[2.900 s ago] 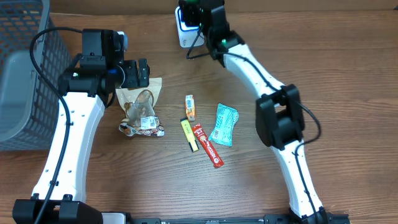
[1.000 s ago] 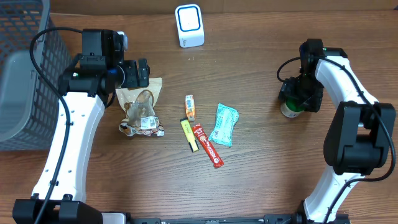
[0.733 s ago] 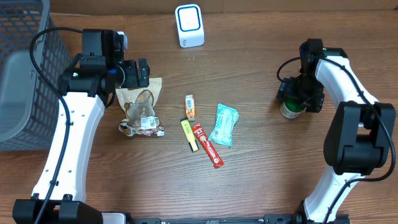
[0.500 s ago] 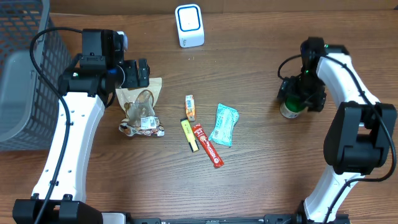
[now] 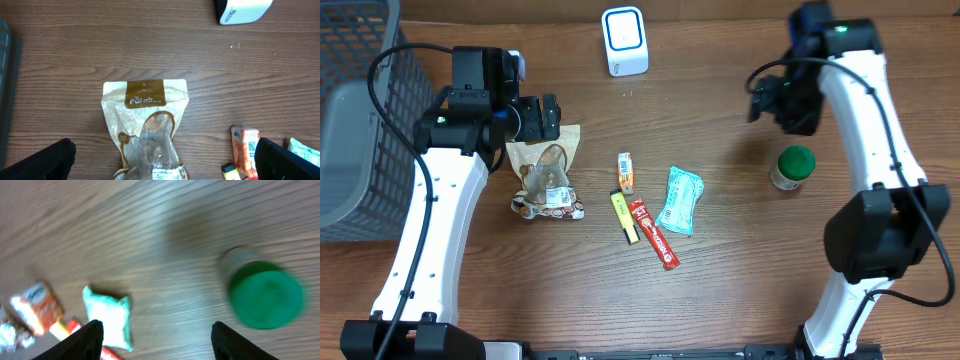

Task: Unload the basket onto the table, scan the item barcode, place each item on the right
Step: 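Move the right gripper to the mint-green wipes packet and grasp it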

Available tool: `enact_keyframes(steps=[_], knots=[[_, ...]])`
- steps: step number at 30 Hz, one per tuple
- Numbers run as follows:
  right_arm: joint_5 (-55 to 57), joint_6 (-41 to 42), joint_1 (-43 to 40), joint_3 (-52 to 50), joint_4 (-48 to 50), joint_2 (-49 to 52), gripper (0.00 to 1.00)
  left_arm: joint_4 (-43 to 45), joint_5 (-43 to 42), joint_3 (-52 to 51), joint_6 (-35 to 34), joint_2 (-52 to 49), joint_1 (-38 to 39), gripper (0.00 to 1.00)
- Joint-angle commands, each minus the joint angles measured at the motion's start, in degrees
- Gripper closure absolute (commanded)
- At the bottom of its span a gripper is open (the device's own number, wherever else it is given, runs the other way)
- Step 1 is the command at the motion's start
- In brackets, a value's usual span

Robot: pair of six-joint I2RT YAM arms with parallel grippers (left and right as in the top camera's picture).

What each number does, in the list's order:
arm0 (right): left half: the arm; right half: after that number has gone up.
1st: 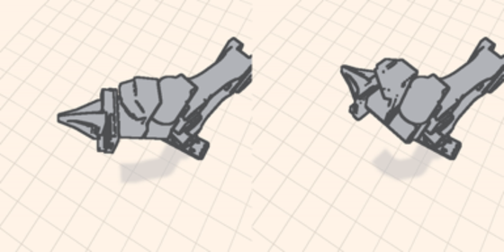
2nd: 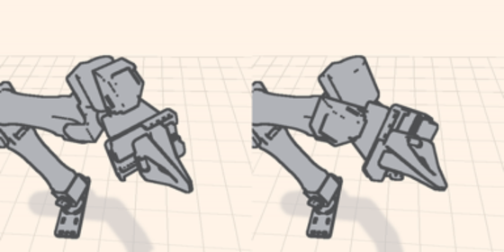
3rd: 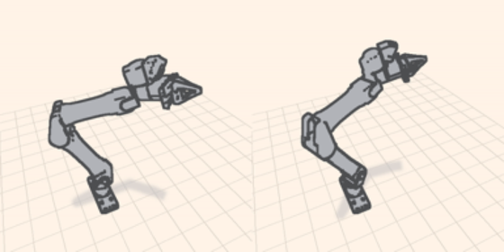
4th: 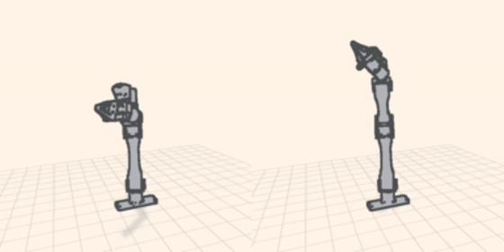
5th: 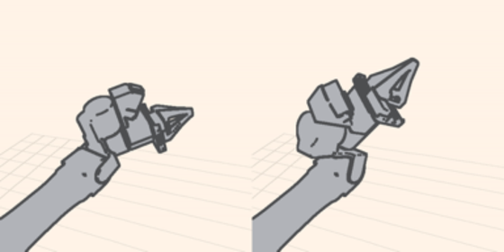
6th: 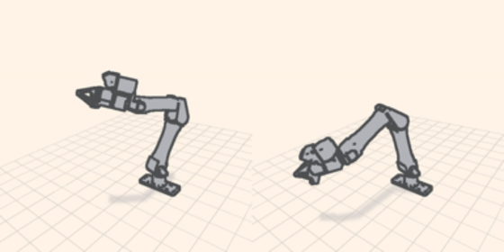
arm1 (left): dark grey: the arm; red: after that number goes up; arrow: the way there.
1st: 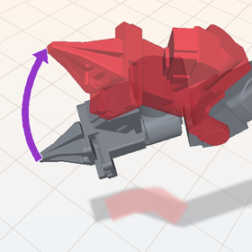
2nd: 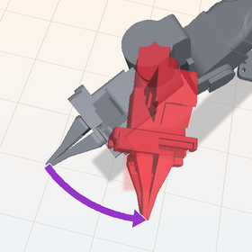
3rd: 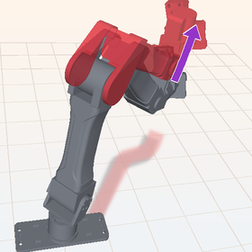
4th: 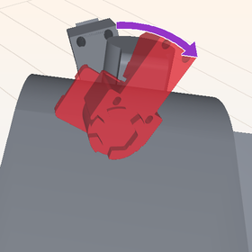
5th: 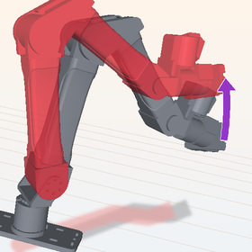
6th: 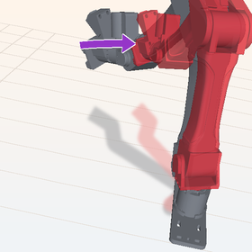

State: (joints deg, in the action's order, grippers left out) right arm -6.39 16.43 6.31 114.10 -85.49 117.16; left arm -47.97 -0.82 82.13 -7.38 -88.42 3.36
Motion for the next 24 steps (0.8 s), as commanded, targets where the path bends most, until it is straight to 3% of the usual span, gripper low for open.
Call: enact_keyframes(steps=[1, 12, 24], knots=[[-2.9, -1.5, 4.0, -2.6, 0.6, -0.3, 0.3, 0.2, -0.2, 0.3, -0.4, -0.4, 0.1, 0.0], [-2.7, -1.2, 13.9, -17.4, 11.0, -0.3, 0.38, 0.2, -0.2, 0.3, -0.4, -0.4, 0.1, 0.0], [-6.4, -1.3, 14.7, -29.9, 24.8, -0.3, 0.49, 0.2, -0.2, 0.3, -0.4, -0.4, 0.1, 0.0]])
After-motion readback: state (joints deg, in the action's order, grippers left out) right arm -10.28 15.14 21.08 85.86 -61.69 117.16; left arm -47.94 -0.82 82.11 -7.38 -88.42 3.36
